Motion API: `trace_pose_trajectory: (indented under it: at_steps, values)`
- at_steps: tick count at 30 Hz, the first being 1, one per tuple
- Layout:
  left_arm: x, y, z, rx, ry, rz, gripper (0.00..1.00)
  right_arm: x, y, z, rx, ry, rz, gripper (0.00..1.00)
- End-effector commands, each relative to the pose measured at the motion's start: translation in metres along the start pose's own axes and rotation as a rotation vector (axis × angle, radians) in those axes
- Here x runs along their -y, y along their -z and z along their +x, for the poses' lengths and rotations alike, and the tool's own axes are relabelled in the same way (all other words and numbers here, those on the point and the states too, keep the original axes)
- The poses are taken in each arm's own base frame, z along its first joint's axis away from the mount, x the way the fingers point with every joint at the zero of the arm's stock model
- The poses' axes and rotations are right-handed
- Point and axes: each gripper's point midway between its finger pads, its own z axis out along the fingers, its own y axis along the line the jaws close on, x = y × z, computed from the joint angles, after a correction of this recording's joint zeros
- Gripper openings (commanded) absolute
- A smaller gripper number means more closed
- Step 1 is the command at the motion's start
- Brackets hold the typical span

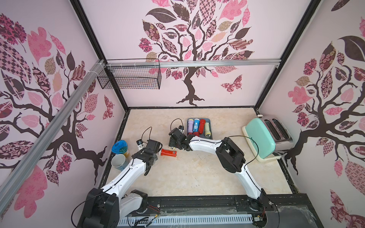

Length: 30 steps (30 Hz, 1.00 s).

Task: Put the flashlights into the storage boxes
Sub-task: Pick up the flashlight from the center of the board.

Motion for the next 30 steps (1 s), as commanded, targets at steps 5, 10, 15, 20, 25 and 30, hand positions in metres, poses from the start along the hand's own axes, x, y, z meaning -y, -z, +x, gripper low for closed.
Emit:
trace_pose_trajectory:
  at_steps: [5,10,15,20,25,30]
  values:
    - [-0.004,-0.002,0.002,0.011,-0.003,-0.018,0.58,0.015,-0.025,0.002,0.026,0.113,0.124,0.59]
    - [-0.005,-0.003,0.002,0.012,-0.001,-0.026,0.58,0.01,-0.018,-0.003,0.03,0.174,0.124,0.46]
    - [-0.006,-0.003,0.003,0.009,-0.002,-0.03,0.57,-0.013,0.01,-0.019,0.071,0.246,0.031,0.38]
    - [-0.006,-0.003,0.003,0.011,0.0,-0.033,0.58,-0.034,0.049,-0.036,0.123,0.331,-0.073,0.35]
    - [-0.006,-0.003,0.004,0.003,-0.005,-0.034,0.58,-0.035,0.092,-0.053,0.201,0.348,-0.127,0.33]
    - [-0.005,-0.003,0.004,0.002,-0.005,-0.024,0.58,-0.003,0.132,-0.077,0.239,0.279,-0.148,0.31]
